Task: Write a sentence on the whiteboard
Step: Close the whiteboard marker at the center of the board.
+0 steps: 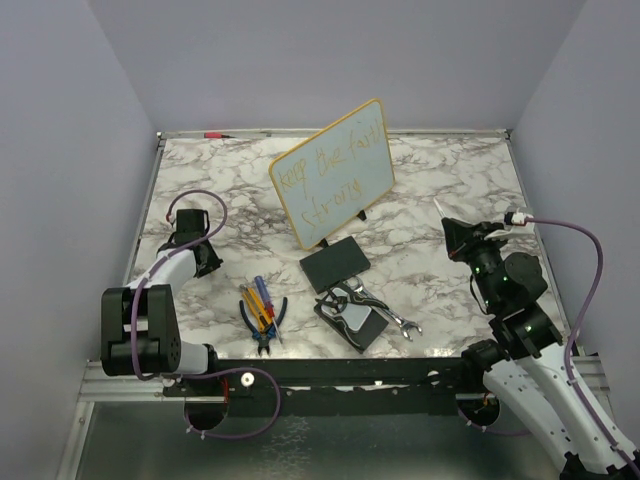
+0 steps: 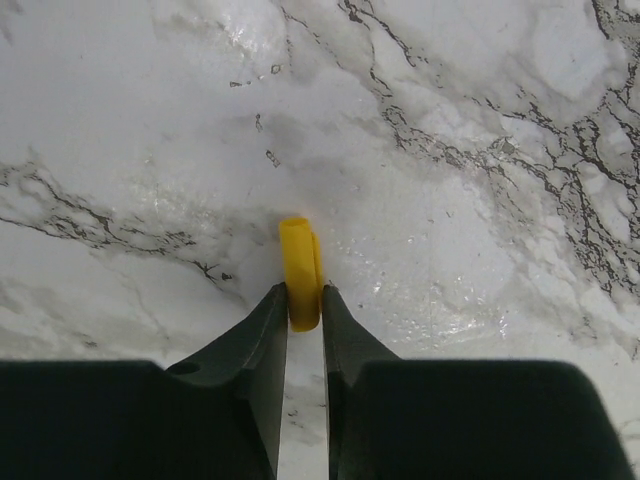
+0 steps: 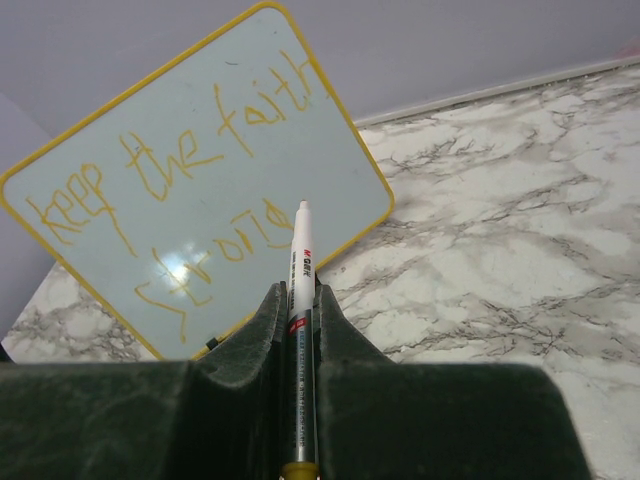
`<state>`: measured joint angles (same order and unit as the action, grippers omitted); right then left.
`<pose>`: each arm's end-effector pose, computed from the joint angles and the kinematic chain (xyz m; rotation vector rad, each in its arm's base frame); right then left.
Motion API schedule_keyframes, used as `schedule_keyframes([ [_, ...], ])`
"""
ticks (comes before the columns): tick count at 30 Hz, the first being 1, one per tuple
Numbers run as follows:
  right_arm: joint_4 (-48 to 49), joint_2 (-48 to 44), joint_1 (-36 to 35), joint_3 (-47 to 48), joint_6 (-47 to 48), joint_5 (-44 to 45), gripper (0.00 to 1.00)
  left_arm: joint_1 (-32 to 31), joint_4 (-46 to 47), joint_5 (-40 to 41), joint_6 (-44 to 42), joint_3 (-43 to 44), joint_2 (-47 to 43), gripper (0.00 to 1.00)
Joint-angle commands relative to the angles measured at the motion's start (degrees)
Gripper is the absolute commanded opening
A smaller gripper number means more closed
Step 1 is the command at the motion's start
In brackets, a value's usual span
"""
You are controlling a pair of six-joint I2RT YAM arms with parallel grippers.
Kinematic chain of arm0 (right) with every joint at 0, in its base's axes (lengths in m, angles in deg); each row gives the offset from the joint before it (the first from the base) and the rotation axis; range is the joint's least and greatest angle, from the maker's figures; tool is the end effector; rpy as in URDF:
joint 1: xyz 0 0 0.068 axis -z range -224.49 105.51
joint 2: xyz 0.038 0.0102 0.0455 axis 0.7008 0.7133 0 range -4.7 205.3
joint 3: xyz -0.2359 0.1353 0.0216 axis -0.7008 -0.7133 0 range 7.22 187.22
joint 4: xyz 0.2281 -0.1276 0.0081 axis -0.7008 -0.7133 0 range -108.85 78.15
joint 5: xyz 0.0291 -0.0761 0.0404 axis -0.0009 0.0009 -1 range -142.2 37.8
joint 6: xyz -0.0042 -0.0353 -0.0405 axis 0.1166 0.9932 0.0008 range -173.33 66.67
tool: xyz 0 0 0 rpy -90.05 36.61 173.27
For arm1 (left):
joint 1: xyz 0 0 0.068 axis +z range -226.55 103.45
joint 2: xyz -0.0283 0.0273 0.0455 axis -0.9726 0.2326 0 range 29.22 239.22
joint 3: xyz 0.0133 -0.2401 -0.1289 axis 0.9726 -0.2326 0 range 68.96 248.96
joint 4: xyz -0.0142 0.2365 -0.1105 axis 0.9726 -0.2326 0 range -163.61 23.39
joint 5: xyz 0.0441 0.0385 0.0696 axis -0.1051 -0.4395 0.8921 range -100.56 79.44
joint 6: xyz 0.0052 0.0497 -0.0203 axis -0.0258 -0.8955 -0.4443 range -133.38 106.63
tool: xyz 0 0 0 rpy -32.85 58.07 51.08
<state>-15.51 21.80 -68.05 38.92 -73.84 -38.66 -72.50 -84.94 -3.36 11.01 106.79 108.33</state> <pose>0.1233 0.0447 0.3162 0.1477 1.5533 0.4262 0.2481 0.0220 0.1619 -0.6811 2.5075 0.0361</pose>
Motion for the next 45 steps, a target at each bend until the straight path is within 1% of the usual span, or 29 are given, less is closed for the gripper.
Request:
schedule_keyframes([
  [1, -2.0, 0.5, 0.2, -0.6, 0.2, 1.4, 0.06, 0.2, 0.2, -2.0, -3.1, 1.0, 0.4, 0.17],
  [5, -2.2, 0.6, 0.2, -0.5, 0.1, 1.4, 0.06, 0.2, 0.2, -3.3, -5.2, 0.9, -1.2, 0.13],
  [9, -2.2, 0.7, 0.3, -0.6, -0.2, 1.7, 0.07, -0.3, 0.2, -6.2, -6.5, 1.2, -2.1, 0.00],
  [11, -2.2, 0.7, 0.2, -0.5, -0.1, 1.2, 0.07, -1.0, 0.2, -6.2, -7.0, 1.5, -3.7, 0.00],
  [15, -2.0, 0.8, 0.2, -0.3, 0.8, -1.0, 0.08, -1.5, 0.1, -6.4, -8.2, 1.4, -10.8, 0.00],
  [17, -1.2, 0.7, 0.2, -0.5, 1.6, -3.0, 0.08, -3.2, 0.1, -5.2, -9.8, 1.8, -15.2, 0.00],
  [21, -0.3, 1.2, 0.2, -0.4, 2.6, -6.2, 0.10, -10.0, -0.5, -1.8, -14.5, 3.2, -23.4, 0.00],
  [23, -0.5, 2.1, 0.2, -0.2, 2.5, -7.7, 0.10, -12.7, -1.8, -2.1, -16.8, 5.2, -25.9, 0.00],
  [26, -2.5, 4.5, 0.2, 1.5, 1.3, -10.5, 0.10, -16.1, -2.5, -8.6, -21.0, 8.5, -27.3, 0.00],
  [30, -6.3, 8.4, 0.2, 4.9, 0.0, -18.4, 0.07, -21.2, -2.4, -15.9, -24.1, 11.0, -28.6, 0.00],
  [32, -7.9, 9.5, 0.2, 6.3, -0.5, -22.9, 0.06, -23.5, -2.5, -22.2, -25.4, 11.2, -28.5, 0.00],
  [35, -10.2, 11.1, 0.2, 8.2, -1.4, -29.2, 0.06, -27.3, -2.4, -33.5, -24.9, 10.7, -27.2, 0.00],
  [37, -12.7, 12.4, 0.2, 10.3, -2.0, -33.6, 0.06, -31.1, -2.3, -36.1, -24.6, 10.1, -26.5, 0.00],
  [40, -16.0, 14.6, 0.2, 12.4, -2.8, -40.0, 0.06, -36.3, -1.6, -37.8, -24.7, 8.9, -26.6, 0.00],
  [45, -21.0, 18.7, 0.2, 14.7, -3.3, -51.9, 0.06, -43.7, 6.3, -42.4, -20.3, 3.0, -27.2, 0.00],
])
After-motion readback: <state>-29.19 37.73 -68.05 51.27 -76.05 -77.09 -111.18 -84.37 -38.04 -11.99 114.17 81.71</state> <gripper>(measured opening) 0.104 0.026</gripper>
